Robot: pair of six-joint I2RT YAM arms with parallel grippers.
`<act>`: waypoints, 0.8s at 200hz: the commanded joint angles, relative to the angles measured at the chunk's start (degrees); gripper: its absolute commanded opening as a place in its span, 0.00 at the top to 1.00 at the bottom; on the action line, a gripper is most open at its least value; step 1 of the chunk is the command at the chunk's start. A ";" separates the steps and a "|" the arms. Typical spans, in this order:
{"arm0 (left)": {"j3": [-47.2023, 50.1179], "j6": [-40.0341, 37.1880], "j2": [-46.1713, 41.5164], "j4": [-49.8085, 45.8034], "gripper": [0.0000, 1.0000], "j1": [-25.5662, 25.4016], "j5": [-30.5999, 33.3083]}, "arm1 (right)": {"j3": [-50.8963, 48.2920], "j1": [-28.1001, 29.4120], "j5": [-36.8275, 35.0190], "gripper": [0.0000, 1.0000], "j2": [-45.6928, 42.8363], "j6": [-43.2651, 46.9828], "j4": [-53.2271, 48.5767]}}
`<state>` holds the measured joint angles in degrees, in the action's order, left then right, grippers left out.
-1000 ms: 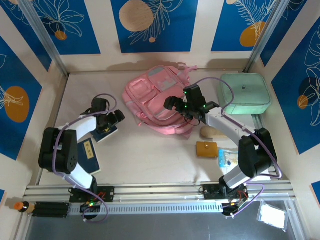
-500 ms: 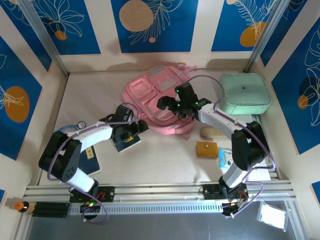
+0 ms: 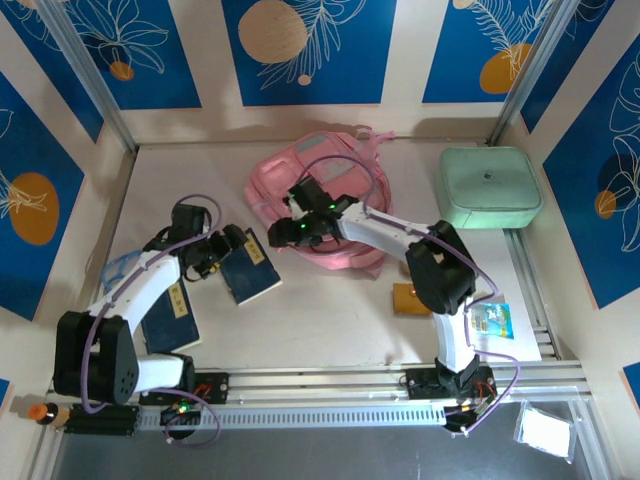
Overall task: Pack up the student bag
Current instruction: Pick up the book at the center of the table.
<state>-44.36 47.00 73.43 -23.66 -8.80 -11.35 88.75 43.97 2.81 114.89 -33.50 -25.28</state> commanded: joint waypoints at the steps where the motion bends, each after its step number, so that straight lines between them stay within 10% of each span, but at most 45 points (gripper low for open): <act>1: 2.87 -1.50 -0.28 -1.85 0.07 1.69 -1.02 | 4.64 1.83 0.07 0.42 3.48 3.36 -6.41; 160: 4.22 -5.96 7.58 -1.56 0.42 2.95 0.57 | 17.03 3.06 2.36 0.75 16.81 5.20 -15.59</act>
<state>-40.73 42.70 80.42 -24.53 -6.68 -11.84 104.05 47.13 3.46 130.47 -28.91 -38.76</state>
